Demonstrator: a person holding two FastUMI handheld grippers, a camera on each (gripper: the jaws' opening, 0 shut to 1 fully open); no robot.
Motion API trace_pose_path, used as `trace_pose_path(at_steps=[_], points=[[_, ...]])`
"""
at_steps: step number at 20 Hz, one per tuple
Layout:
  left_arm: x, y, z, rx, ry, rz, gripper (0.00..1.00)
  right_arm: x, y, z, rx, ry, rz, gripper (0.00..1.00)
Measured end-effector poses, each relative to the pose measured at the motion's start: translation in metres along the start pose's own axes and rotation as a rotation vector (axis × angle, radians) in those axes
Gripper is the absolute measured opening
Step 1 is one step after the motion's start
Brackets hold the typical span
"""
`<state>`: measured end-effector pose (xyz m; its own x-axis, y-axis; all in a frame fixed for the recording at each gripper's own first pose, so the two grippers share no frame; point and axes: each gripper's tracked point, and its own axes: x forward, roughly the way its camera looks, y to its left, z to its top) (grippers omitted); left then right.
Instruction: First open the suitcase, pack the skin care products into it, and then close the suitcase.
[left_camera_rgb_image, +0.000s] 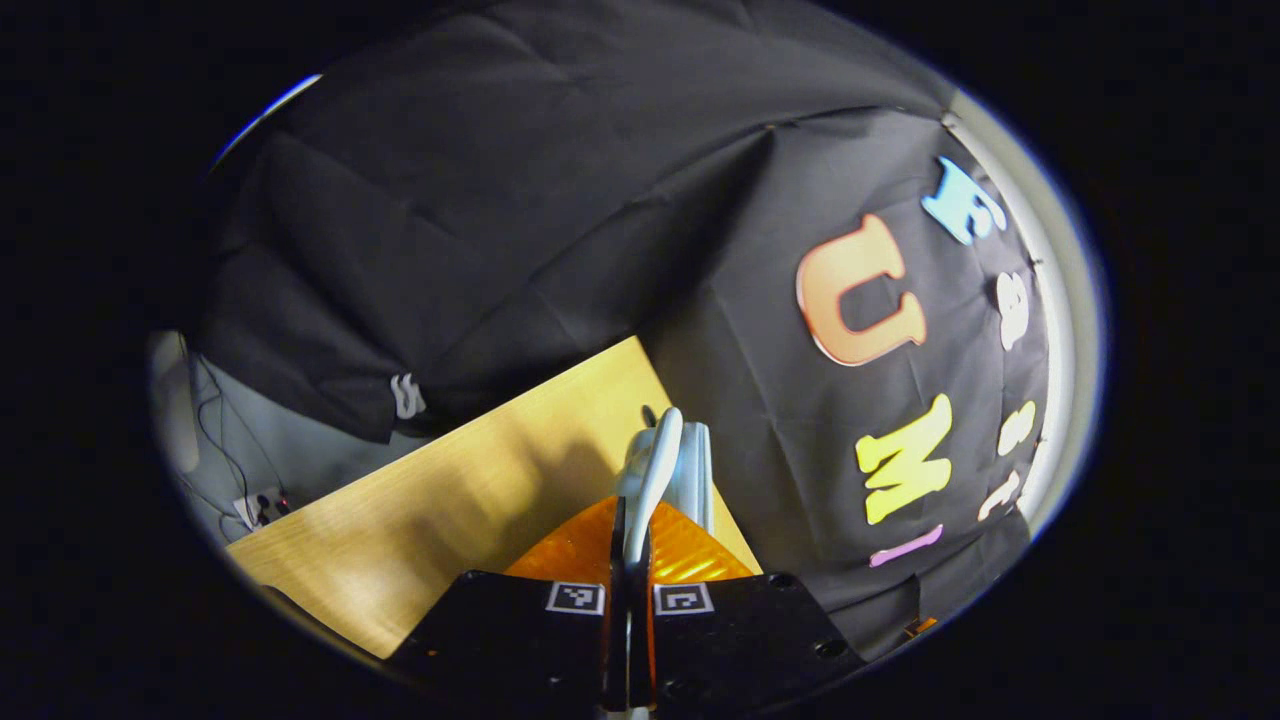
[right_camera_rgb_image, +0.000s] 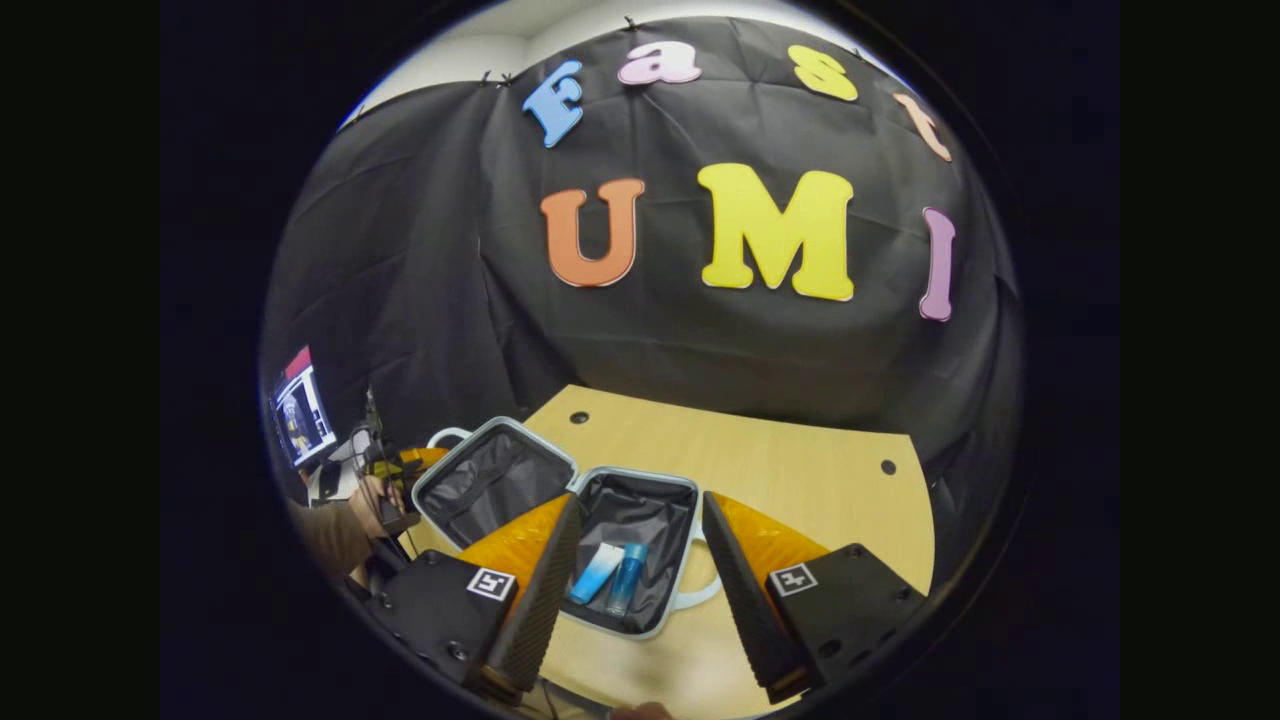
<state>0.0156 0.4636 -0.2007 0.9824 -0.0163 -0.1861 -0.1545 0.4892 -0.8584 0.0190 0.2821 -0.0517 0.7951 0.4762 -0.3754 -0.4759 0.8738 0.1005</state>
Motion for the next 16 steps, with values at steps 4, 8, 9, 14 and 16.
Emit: trace_pose_path(at_steps=[4,8,9,14,16], points=[[-0.017,-0.076,-0.001,0.128,-0.031,-0.042,0.04,-0.015,-0.018,0.008,0.026,-0.042,0.013,0.74],[-0.024,-0.153,-0.037,0.336,-0.033,-0.075,0.04,-0.034,-0.047,0.01,0.057,-0.072,0.021,0.72],[-0.027,-0.169,-0.048,0.371,-0.029,-0.083,0.04,-0.041,-0.056,0.011,0.065,-0.081,0.022,0.74],[-0.023,-0.228,-0.109,0.483,-0.016,-0.098,0.04,-0.072,-0.107,0.003,0.075,-0.101,0.015,0.76],[-0.027,-0.24,-0.134,0.531,-0.016,-0.094,0.04,-0.085,-0.129,-0.004,0.071,-0.105,0.01,0.75]])
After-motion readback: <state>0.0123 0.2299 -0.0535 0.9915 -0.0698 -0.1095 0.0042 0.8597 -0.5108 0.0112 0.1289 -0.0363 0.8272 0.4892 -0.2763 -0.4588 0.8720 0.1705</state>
